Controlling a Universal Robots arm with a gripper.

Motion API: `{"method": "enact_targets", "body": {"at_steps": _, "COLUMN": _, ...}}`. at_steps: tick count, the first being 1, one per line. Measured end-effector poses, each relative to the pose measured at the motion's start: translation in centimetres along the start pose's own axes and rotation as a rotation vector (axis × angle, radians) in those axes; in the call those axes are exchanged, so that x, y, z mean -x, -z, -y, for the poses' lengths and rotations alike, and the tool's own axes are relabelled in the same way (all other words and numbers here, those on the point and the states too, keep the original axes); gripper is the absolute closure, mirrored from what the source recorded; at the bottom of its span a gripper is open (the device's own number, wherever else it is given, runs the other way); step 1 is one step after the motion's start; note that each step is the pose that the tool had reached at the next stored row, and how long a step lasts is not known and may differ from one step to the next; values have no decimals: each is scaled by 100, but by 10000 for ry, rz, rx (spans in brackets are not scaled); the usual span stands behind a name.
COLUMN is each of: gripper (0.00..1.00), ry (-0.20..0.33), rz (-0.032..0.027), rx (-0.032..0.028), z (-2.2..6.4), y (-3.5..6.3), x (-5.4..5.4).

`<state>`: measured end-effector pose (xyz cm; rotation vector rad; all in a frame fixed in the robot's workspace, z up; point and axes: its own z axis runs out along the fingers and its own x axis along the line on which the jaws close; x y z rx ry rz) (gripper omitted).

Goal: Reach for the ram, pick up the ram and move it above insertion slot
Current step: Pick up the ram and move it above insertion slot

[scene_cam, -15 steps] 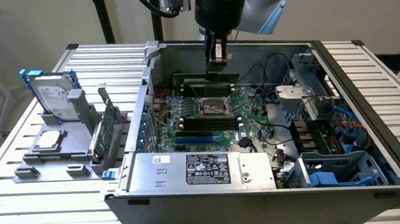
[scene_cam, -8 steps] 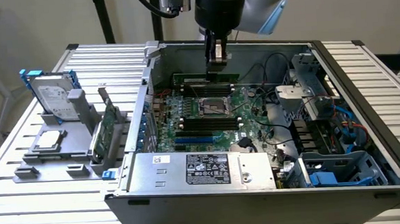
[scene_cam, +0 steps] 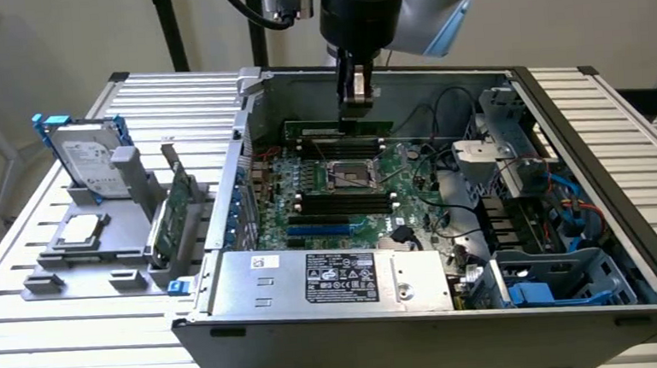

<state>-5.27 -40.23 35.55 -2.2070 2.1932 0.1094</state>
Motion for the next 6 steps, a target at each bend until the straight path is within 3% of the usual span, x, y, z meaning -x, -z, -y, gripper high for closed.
{"method": "enact_targets", "body": {"at_steps": 6, "gripper": 87, "ry": 0, "rz": 0, "rx": 0, "z": 0, "y": 0, "x": 0}}
